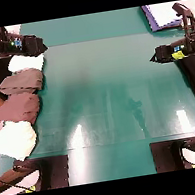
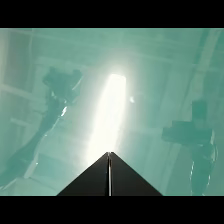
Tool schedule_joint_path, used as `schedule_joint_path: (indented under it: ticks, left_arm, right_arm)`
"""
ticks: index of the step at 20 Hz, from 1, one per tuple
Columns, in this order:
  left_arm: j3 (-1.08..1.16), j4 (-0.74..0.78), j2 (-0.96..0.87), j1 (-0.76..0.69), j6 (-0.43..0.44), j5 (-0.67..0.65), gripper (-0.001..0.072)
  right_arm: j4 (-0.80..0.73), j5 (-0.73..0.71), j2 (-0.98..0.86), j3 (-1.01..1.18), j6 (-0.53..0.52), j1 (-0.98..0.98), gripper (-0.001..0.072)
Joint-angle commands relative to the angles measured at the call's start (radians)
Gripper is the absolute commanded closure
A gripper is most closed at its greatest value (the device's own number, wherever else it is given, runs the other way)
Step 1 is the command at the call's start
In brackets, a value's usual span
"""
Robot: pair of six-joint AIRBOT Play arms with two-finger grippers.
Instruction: Fold the shirts.
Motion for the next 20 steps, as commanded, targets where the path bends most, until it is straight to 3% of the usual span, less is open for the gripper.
schedule_joint_path:
  ticks: [1,12,15,16,17,18,20]
  left_arm:
    - [0.000,0.000,0.000,0.000,0.000,0.000,0.0681]
    - [0.000,0.000,0.000,0.000,0.000,0.000,0.0680]
    - [0.000,0.002,-0.001,0.000,0.002,0.072,0.0680]
    - [0.000,0.022,0.000,0.000,0.012,0.113,0.0585]
    - [0.000,0.063,-0.003,0.000,0.009,0.159,0.0238]
    - [0.000,0.118,-0.008,0.000,0.006,0.207,-0.0013]
    - [-0.002,0.259,-0.037,0.001,-0.018,0.275,-0.0013]
  right_arm:
    - [0.000,-0.003,0.001,0.001,0.000,0.001,0.0697]
    - [-0.004,-0.015,0.000,0.000,0.000,0.001,0.0697]
    - [-0.003,-0.017,0.000,0.001,0.000,0.001,0.0697]
    - [-0.003,-0.017,0.000,0.000,0.000,0.001,0.0697]
    - [-0.003,-0.017,0.000,0.000,0.000,0.001,0.0697]
    - [-0.003,-0.017,0.000,0.000,0.000,0.001,0.0697]
    - [-0.031,-0.018,0.000,0.000,0.000,-0.003,0.0697]
